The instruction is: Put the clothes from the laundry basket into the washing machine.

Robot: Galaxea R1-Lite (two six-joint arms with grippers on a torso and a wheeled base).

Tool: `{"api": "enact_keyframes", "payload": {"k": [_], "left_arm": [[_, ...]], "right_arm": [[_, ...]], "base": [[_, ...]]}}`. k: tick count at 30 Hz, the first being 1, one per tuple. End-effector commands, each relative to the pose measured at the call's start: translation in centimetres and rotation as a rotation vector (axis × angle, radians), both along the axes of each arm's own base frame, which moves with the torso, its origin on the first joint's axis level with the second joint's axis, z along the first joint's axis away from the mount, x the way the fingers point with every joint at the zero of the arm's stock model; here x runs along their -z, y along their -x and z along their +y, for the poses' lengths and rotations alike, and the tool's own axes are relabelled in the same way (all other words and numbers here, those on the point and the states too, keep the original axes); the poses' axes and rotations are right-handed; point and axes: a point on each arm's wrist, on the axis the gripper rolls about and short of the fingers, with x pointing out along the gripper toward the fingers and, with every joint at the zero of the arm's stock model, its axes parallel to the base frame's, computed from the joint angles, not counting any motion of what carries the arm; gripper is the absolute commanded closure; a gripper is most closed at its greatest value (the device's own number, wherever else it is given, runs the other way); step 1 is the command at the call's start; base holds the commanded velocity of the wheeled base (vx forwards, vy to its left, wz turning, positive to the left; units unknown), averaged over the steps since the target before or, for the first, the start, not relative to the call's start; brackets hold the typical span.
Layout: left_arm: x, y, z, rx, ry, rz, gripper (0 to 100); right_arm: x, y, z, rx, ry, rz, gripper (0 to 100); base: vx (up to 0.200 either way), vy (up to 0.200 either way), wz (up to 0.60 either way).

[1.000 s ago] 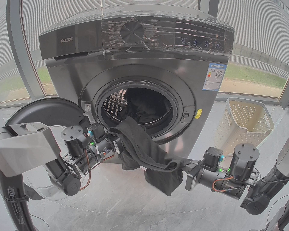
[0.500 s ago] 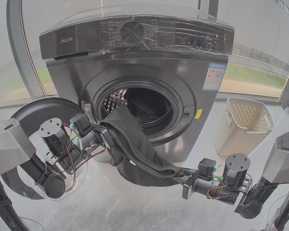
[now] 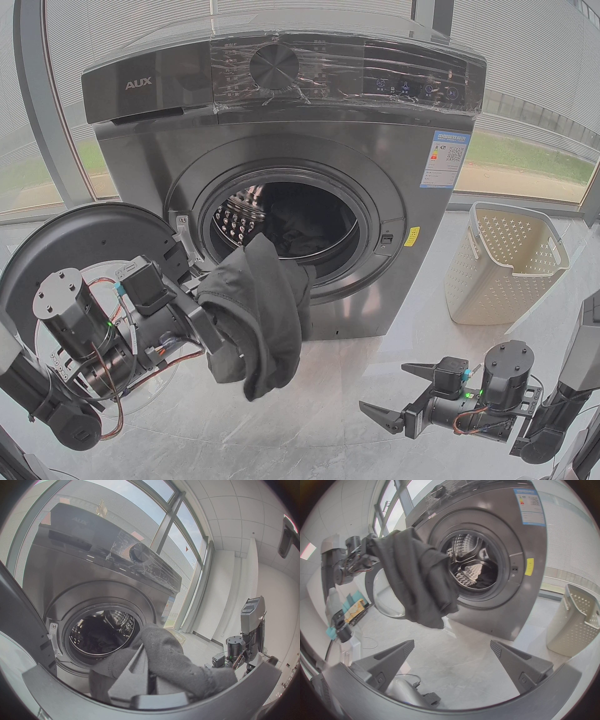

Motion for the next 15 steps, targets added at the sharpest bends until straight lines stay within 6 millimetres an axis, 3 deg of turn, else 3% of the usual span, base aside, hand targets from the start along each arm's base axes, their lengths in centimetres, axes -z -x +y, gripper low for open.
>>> {"api": "enact_keyframes", "payload": {"k": [1,7,15], "left_arm": [[-0.7,1.4,0.1,0.011,-0.005,-0.036,100],[-1.0,1.1,0.3,-0.071,0.006,-0.045,100],[0.6,0.0,1.9,-0.187,-0.076,-0.012,100]], "right_arm": [[-0.7,-1.1,-0.3,0.113,-0.009,-0.043,0],[-1.1,-2.1,-0.5,0.199,-0.029,-0.067,0],[-1.3,-2.6,-0.5,0.235,-0.028,-0.076,0]], "base": [[0.000,0.000,0.00],[0.000,0.000,0.00],[0.000,0.000,0.00]]}}
